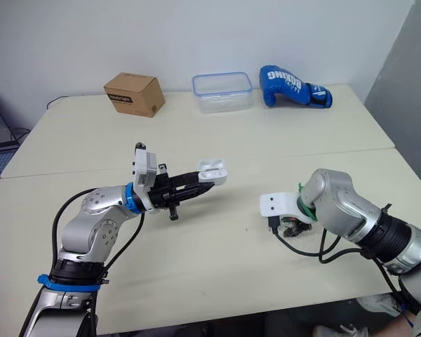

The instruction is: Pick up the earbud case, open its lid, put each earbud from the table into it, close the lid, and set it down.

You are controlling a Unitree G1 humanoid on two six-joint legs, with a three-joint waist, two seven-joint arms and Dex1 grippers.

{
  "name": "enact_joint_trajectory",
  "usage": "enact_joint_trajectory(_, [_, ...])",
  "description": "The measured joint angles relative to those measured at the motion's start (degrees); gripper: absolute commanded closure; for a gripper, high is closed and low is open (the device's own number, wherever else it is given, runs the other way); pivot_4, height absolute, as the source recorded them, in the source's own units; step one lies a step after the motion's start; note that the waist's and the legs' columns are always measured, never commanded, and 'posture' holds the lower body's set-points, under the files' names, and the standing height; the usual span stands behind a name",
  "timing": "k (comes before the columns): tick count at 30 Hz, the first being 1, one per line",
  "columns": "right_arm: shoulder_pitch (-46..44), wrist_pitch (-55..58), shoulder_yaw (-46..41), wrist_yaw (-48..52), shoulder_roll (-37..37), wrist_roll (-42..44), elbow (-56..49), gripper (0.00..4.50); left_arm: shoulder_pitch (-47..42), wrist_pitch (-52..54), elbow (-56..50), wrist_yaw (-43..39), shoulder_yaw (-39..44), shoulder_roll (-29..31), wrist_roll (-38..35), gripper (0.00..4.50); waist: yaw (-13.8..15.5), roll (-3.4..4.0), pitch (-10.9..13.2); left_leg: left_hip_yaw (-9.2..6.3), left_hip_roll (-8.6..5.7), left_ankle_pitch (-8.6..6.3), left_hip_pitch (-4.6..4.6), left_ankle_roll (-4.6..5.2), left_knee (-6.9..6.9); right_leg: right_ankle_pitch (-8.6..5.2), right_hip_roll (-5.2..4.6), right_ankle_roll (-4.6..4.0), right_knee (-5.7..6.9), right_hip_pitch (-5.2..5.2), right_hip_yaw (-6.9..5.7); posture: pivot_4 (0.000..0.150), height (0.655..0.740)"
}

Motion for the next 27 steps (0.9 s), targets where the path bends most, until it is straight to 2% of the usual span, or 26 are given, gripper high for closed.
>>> enact_joint_trajectory(14, [-0.02,-4.02,-1.13,1.12,1.28,-2.91,3.53,2.38,0.01,0.00,-0.01,0.26,0.00,0.00,0.01,3.70,0.00,-0.02,-0.01,0.00,0.00,0.00,0.02,0.00,0.02,0.00,0.00,0.00,0.00,0.04,0.00,0.150,0.7400])
enact_joint_trajectory(27, [1.73,-4.90,-2.74,2.95,0.49,-5.93,2.17,2.38,0.14,0.00,-0.24,0.50,0.00,0.03,0.01,3.70,0.84,-0.02,-0.01,0.00,-0.02,0.00,0.02,-0.01,0.02,0.00,0.00,0.00,-0.01,0.04,0.00,0.150,0.7400])
